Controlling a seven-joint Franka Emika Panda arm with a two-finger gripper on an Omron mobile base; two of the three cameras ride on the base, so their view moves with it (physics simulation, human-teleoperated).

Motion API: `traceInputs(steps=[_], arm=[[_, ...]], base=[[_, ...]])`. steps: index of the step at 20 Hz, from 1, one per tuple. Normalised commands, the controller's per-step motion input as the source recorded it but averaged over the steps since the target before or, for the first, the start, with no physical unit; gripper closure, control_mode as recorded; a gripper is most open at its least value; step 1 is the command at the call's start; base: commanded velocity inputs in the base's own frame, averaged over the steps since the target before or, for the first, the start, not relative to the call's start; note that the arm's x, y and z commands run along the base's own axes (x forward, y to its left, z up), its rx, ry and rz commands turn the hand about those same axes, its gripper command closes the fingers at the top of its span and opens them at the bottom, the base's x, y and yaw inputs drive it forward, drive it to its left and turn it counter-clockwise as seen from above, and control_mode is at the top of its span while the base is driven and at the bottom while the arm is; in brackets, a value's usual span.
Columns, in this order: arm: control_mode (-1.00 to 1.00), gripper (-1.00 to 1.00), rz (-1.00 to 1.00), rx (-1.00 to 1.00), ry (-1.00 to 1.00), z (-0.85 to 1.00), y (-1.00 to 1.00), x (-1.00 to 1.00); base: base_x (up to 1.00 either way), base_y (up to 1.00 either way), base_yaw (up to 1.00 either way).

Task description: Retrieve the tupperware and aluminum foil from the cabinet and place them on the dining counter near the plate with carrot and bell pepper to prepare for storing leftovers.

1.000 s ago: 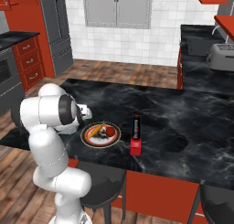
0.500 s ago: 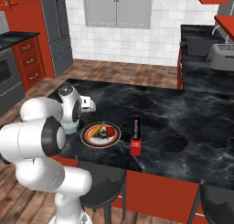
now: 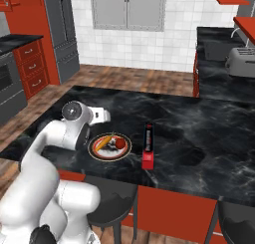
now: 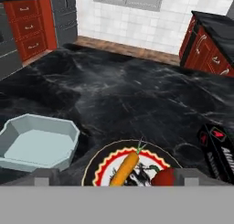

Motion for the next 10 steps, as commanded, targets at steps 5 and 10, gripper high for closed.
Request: traceInputs(steps=[5, 10], arm=[[-1.00, -1.00, 0.00, -0.13, -0.01, 1.00, -0.11, -1.00], [-1.00, -1.00, 0.00, -0.22, 0.15, 1.00, -0.04, -1.00]], base=[[0.00, 0.00, 0.00], [0.00, 0.00, 0.00]])
